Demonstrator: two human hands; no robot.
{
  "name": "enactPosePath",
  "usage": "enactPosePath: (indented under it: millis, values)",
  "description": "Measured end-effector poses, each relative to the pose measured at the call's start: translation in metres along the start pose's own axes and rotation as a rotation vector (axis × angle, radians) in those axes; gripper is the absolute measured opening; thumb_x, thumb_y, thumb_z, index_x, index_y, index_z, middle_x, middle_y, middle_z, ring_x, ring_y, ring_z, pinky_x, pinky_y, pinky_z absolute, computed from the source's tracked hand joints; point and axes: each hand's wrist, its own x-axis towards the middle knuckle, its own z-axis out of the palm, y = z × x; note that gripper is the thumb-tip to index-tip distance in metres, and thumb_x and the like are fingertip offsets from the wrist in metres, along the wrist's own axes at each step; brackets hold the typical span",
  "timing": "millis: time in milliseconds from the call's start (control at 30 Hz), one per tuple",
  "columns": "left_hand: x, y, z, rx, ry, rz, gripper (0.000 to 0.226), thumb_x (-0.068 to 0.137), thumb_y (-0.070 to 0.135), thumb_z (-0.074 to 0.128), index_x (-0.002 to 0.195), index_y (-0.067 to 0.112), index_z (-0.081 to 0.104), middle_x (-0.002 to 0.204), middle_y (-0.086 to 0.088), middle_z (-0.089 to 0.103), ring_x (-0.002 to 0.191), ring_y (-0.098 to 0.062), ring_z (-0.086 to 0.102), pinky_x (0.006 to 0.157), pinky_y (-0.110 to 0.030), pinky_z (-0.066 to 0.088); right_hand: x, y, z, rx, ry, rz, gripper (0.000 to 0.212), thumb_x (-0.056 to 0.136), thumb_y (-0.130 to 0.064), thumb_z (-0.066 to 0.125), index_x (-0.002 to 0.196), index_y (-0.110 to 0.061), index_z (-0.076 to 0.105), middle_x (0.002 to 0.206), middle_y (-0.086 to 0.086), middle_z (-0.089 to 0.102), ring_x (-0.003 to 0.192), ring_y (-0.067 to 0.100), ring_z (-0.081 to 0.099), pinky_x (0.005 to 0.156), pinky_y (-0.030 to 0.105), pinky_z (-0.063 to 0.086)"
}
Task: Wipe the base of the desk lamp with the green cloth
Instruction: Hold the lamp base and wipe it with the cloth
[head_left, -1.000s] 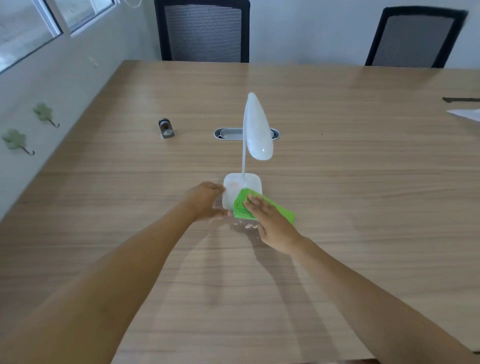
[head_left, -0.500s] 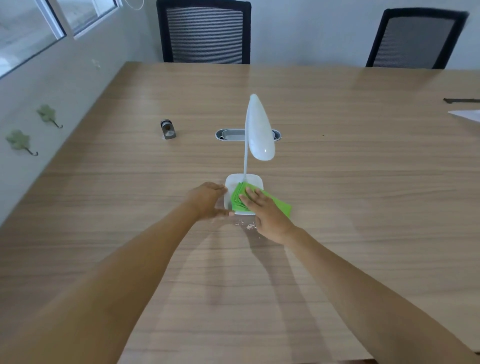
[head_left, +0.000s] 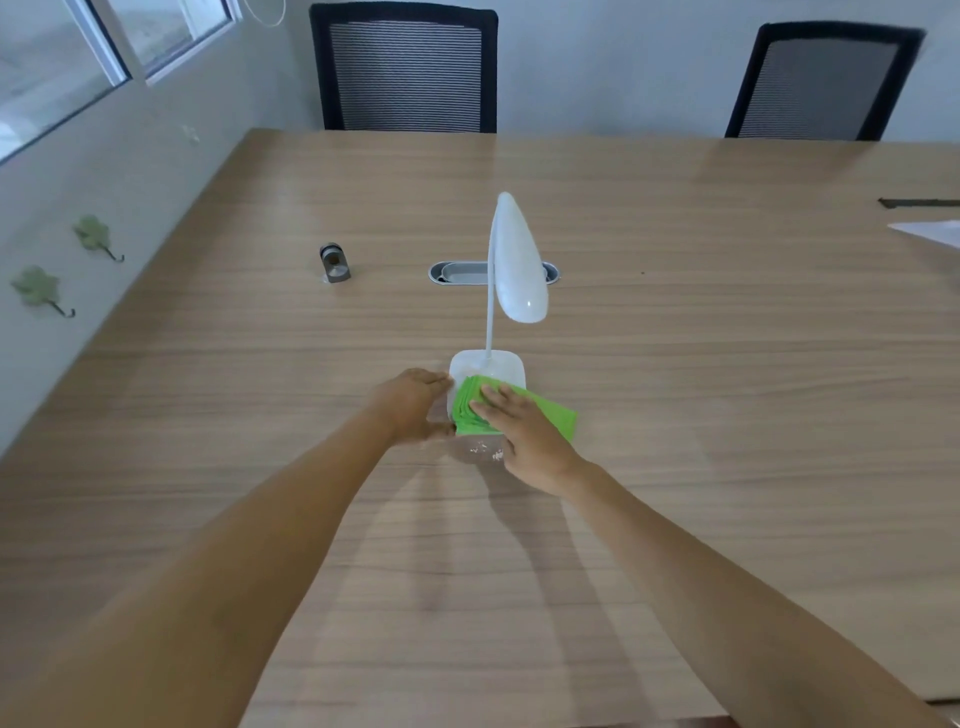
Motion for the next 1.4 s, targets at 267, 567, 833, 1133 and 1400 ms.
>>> enactPosePath:
  millis: [267, 567, 833, 1133, 1400]
  values:
    - [-0.013, 0.001, -0.005, -0.027, -0.034, -0.023, 0.073, 0.085, 0.019, 0.056, 0.148, 0.013, 0.018, 0.158, -0.003, 0.018, 0.144, -0.022, 0.018, 0.119, -0.031, 0.018, -0.029, -0.001, -0.012, 0.252, 0.159, 0.069, 0.056, 0.09, 0.003, 0.038, 0.144, -0.007, 0.031, 0.158, 0.014, 0.02, 0.147, 0.026, 0.013, 0.12, 0.032, 0.009]
    - [-0.049, 0.106, 0.037, -0.261, 0.571, -0.231, 0.051, 0.083, 0.043, 0.044, 0.114, 0.006, 0.057, 0.113, -0.017, 0.057, 0.103, -0.036, 0.053, 0.088, -0.043, 0.045, -0.068, 0.061, 0.012, -0.051, 0.136, 0.567, 0.05, 0.1, -0.032, 0.024, 0.149, -0.023, 0.015, 0.161, 0.003, 0.008, 0.148, 0.024, 0.007, 0.119, 0.049, 0.011]
    - [-0.023, 0.127, 0.054, -0.24, 0.454, -0.484, 0.082, 0.078, 0.068, 0.044, 0.128, 0.003, 0.041, 0.13, -0.018, 0.046, 0.122, -0.034, 0.04, 0.106, -0.046, 0.03, -0.073, 0.063, 0.026, -0.121, 0.07, 0.56, 0.052, 0.099, -0.038, 0.018, 0.149, -0.029, 0.008, 0.162, -0.002, 0.001, 0.149, 0.019, 0.0, 0.12, 0.049, 0.003]
    - [-0.009, 0.08, 0.052, -0.342, 0.392, -0.33, 0.064, 0.09, 0.042, 0.045, 0.143, 0.011, 0.028, 0.154, -0.008, 0.028, 0.144, -0.028, 0.019, 0.118, -0.051, 0.018, -0.055, 0.057, 0.018, -0.026, 0.122, 0.501, 0.052, 0.098, -0.033, 0.025, 0.148, -0.026, 0.015, 0.162, 0.002, 0.005, 0.149, 0.023, 0.001, 0.119, 0.052, 0.004]
    - [0.0, 0.035, 0.041, -0.328, 0.329, -0.048, 0.052, 0.097, 0.02, 0.039, 0.145, 0.007, 0.024, 0.156, -0.012, 0.023, 0.146, -0.023, 0.014, 0.123, -0.036, 0.005, 0.001, 0.04, 0.007, 0.038, 0.02, 0.255, 0.054, 0.099, -0.037, 0.029, 0.149, -0.028, 0.011, 0.161, -0.001, 0.006, 0.149, 0.027, 0.001, 0.118, 0.052, 0.007]
